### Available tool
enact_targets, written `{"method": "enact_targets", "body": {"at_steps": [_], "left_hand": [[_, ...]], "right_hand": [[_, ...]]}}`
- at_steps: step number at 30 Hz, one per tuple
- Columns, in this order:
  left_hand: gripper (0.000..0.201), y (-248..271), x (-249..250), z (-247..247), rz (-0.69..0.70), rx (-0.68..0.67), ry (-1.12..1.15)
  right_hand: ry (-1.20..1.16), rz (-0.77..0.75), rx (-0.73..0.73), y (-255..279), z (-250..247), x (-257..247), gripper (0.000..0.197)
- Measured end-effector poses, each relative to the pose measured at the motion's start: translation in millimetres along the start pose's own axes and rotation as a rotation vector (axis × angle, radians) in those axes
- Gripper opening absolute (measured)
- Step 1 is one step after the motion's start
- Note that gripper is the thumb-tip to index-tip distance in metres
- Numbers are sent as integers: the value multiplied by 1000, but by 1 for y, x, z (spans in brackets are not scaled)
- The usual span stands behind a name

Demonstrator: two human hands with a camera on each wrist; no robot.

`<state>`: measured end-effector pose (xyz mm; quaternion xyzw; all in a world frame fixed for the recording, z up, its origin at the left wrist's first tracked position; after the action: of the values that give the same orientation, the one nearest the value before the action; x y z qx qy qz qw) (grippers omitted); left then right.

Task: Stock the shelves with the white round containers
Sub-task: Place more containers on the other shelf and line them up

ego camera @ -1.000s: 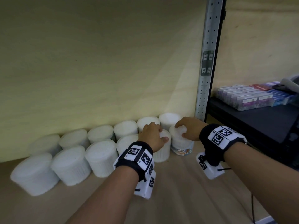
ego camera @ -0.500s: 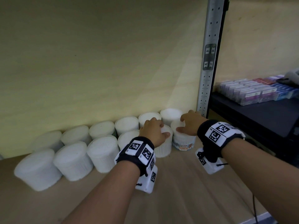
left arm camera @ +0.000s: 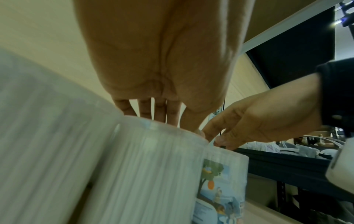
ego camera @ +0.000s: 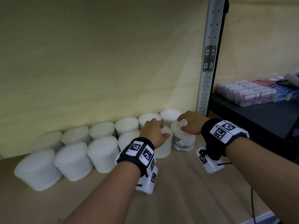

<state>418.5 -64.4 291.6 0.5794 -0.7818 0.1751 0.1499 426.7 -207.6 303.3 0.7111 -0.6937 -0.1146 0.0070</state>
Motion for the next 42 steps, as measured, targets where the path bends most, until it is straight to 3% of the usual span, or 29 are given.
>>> {"method": "enact_targets", "body": {"at_steps": [4, 18, 32, 38, 42], "left_hand": [[43, 0, 0, 1, -3, 1, -3], [46, 1, 2, 1, 9, -33, -35], [51, 2, 17, -8, 126, -323, -110], [44, -2, 12, -22, 51, -45, -67], [58, -3, 3, -5, -22, -109, -209]], "right_hand": [[-4, -7, 25, 3, 1, -1, 59], [-1, -48, 25, 8, -2, -3, 56], [-20, -21, 53, 7, -4, -1, 53], [-47, -16, 48, 8, -6, -1, 53], [-57, -17, 52, 9, -6, -1, 52]]}}
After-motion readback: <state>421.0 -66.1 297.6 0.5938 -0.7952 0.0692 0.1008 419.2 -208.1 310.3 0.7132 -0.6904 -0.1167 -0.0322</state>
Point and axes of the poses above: each hand's wrist, its own y-axis away from the middle knuckle, its own z-axis out of the palm, x = y × z, the point moved 8 cm from there along -y, towards the middle knuckle, and after that the axes turned 1 degree about z, right-handed, at the moved point
